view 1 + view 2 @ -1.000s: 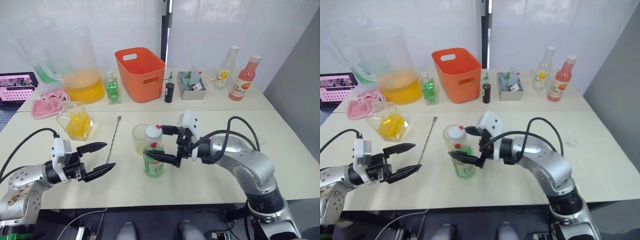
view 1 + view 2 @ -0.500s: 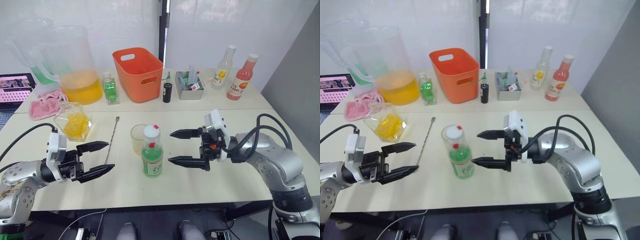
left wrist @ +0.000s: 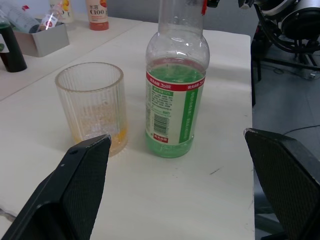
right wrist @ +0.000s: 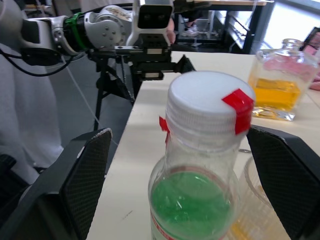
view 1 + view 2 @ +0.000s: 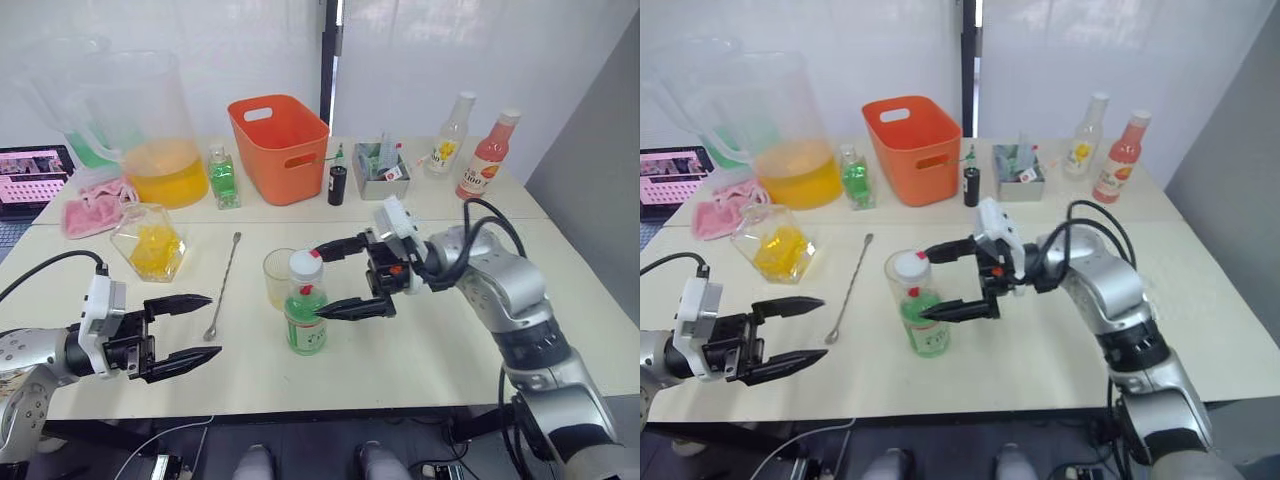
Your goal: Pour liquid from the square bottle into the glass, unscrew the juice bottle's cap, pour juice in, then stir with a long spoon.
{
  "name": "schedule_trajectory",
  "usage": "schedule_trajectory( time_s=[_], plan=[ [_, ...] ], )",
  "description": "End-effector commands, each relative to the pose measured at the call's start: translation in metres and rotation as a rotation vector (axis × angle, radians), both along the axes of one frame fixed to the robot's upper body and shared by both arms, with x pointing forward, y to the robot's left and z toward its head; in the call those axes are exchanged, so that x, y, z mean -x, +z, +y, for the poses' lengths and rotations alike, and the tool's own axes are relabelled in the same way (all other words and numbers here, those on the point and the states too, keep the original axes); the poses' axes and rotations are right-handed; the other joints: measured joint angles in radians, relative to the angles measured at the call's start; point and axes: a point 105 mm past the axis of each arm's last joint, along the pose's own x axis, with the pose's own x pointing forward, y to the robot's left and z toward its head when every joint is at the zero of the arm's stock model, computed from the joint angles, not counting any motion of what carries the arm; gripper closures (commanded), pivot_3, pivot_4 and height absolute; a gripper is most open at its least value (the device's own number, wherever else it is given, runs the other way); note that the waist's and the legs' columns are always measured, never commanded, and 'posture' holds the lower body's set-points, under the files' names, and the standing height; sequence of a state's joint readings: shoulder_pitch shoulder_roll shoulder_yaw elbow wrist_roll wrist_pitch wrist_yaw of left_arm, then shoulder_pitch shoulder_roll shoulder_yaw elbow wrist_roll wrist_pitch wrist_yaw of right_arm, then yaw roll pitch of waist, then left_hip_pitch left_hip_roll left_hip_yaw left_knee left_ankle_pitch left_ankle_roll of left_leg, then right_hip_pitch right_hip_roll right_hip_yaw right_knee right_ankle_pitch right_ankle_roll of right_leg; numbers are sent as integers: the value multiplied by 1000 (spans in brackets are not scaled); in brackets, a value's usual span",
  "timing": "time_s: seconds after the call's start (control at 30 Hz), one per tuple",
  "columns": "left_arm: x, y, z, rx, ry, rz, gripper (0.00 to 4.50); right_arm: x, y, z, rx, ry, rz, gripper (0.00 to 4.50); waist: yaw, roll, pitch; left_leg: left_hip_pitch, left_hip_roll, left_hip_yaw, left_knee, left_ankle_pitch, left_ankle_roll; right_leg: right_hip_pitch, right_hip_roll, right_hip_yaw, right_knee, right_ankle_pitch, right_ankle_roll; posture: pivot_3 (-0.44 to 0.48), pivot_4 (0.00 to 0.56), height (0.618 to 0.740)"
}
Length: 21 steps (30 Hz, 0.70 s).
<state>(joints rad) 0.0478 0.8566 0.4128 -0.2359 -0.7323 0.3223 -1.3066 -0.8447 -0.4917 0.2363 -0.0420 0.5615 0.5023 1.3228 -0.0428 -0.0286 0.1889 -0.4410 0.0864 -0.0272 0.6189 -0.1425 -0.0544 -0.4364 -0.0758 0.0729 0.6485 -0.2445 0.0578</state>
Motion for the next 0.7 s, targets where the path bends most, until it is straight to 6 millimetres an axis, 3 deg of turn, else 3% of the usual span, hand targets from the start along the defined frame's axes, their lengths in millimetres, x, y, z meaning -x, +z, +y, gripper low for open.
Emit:
schedule_trajectory(
  time_s=[0.03,0.3,0.4,0.6,0.7],
  plan=[
    [1,9,-4,-17,6,-64,0,-7,5,6,9,52,-37,13,0,0,0,0,0,0,0,0,0,0,0,0,0,0,0,0,150,703],
    [3,11,-6,-20,42,-72,0,-18,-1,13,56,153,-51,13,1,0,0,0,0,0,-1,0,0,0,0,0,0,4,7,0,150,703],
    [4,10,-4,-23,54,-72,0,-17,-3,13,64,188,-53,777,0,0,0,0,0,0,-1,0,0,-1,0,0,0,4,7,0,150,703],
    [5,10,-3,-23,57,-72,0,-18,-3,13,64,196,-57,2879,0,0,0,0,0,0,-2,0,0,-1,0,0,0,4,7,0,150,703],
    [5,10,-3,-23,57,-72,0,-18,-3,13,64,197,-57,3185,0,0,0,0,0,0,-2,0,0,-1,0,0,0,4,7,0,150,703]
  ],
)
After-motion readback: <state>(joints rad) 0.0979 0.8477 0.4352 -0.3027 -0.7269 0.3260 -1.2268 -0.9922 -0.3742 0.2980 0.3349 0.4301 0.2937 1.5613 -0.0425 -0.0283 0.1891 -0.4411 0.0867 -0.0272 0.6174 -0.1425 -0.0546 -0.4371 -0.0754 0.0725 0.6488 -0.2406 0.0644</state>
